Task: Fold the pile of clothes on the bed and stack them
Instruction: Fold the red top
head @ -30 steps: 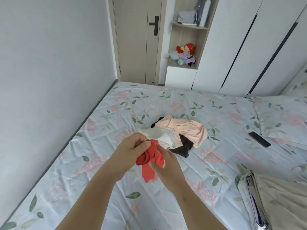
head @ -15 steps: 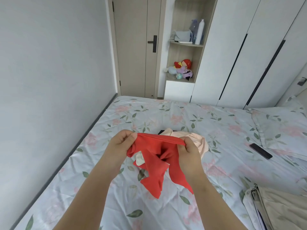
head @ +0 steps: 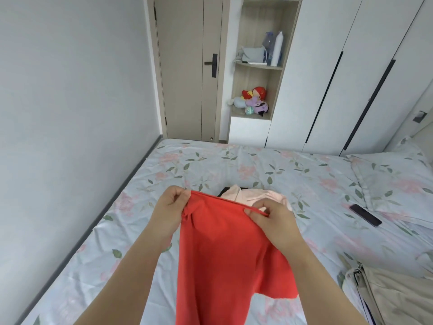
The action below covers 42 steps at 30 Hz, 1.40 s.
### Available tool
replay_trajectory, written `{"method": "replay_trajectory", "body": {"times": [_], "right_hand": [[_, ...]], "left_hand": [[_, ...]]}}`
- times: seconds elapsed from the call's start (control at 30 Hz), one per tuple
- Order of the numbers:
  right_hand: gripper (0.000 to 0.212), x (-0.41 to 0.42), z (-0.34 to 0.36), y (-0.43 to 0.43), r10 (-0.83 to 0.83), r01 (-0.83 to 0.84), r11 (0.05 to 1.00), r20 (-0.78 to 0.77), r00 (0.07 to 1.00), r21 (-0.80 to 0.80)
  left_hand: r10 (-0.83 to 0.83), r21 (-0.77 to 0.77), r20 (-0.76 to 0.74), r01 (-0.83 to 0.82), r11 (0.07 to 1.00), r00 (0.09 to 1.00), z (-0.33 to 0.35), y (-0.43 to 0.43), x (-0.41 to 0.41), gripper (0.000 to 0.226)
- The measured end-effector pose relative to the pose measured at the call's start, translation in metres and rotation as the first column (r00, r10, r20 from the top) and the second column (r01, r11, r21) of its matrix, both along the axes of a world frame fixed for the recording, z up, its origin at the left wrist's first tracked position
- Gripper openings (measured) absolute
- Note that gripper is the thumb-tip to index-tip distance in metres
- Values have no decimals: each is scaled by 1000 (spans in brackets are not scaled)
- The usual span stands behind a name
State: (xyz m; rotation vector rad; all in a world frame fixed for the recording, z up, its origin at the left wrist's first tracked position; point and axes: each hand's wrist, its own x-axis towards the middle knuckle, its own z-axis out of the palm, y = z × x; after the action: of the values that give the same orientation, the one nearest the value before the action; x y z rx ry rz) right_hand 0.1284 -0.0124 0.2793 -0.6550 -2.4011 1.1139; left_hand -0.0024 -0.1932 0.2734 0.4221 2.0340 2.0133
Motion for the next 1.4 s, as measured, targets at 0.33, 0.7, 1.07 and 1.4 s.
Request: {"method": "replay_trajectory", "body": {"times": [0.33, 0.7, 1.07, 1.4], "right_hand": [[17, -2, -3, 16, -219, 220, 974, -27, 975, 47], [18, -12, 72, 26, -240, 267, 964, -446, 863, -1], [8, 7, -7, 20, -160, 159, 987, -126, 979, -19], [17, 59, -133, -14, -59, 146, 975, 444, 894, -165]], "left_hand": [[77, 6, -161, -77, 997, 984, 19, 14, -21, 24], [159, 211, -390, -80, 974, 907, 95, 13, -32, 22], [119, -110, -154, -137, 984, 981, 0, 4, -20, 27], [26, -619, 74, 25, 785, 997, -135, -24, 23, 24]]}}
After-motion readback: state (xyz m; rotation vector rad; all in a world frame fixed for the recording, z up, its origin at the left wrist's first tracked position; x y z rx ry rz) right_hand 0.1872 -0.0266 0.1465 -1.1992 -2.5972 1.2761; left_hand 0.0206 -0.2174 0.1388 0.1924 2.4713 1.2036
